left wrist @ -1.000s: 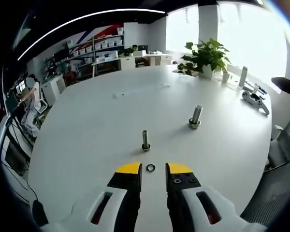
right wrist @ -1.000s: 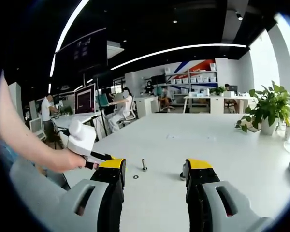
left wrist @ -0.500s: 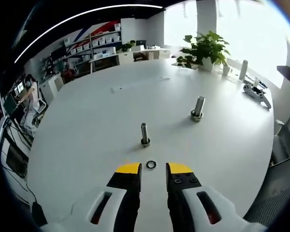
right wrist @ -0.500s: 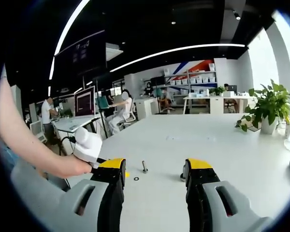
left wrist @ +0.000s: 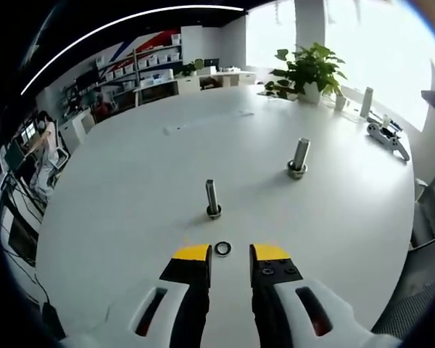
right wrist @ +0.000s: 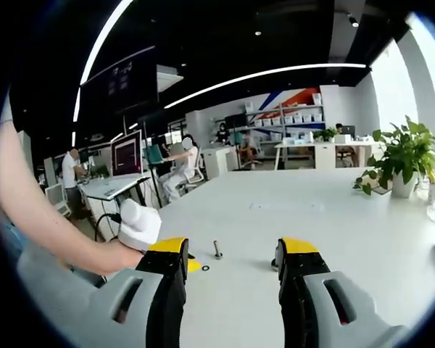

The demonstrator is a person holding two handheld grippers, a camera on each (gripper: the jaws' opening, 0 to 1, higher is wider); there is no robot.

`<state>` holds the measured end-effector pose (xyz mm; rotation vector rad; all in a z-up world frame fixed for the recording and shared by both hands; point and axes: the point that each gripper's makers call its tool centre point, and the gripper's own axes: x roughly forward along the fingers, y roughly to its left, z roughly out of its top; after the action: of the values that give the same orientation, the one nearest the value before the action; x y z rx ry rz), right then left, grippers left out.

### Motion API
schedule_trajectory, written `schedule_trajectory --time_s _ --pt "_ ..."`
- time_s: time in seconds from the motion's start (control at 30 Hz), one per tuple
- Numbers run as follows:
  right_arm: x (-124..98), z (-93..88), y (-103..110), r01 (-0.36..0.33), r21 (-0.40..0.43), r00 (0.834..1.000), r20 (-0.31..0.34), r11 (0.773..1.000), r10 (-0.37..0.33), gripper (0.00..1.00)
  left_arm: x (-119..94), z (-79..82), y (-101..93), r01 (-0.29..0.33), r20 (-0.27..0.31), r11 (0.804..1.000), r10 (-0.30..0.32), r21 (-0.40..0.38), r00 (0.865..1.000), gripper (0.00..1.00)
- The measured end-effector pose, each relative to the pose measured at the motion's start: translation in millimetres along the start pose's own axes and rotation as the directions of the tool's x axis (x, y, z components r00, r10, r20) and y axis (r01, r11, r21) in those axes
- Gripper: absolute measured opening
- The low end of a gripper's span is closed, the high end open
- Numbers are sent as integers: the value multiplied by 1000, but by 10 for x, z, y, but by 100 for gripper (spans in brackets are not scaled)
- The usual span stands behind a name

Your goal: Place the washer onto the threaded stud by aligning its center hole with the stud, sliding it down to the base, and recovering from edge contact or off-axis alignment until the washer reaches the visible bottom stop.

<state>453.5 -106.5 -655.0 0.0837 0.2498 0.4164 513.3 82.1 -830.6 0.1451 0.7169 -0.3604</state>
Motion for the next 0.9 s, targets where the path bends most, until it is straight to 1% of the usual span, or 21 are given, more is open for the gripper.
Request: schedule_trajectory --time_s 0.3,0.63,0.9 --pt "-2 1 -34 9 14 1000 2 1000 -9 52 60 -84 49 -21 -21 1000 21 -18 1000 19" --pt "7 -19 -30 6 16 1000 -4 1000 -6 52 168 -235 52 -19 -57 999 17 -31 998 19" --pt "14 -28 -2 -4 8 1000 -7 1000 4 52 187 -272 46 -17 -67 1000 16 -23 998 19"
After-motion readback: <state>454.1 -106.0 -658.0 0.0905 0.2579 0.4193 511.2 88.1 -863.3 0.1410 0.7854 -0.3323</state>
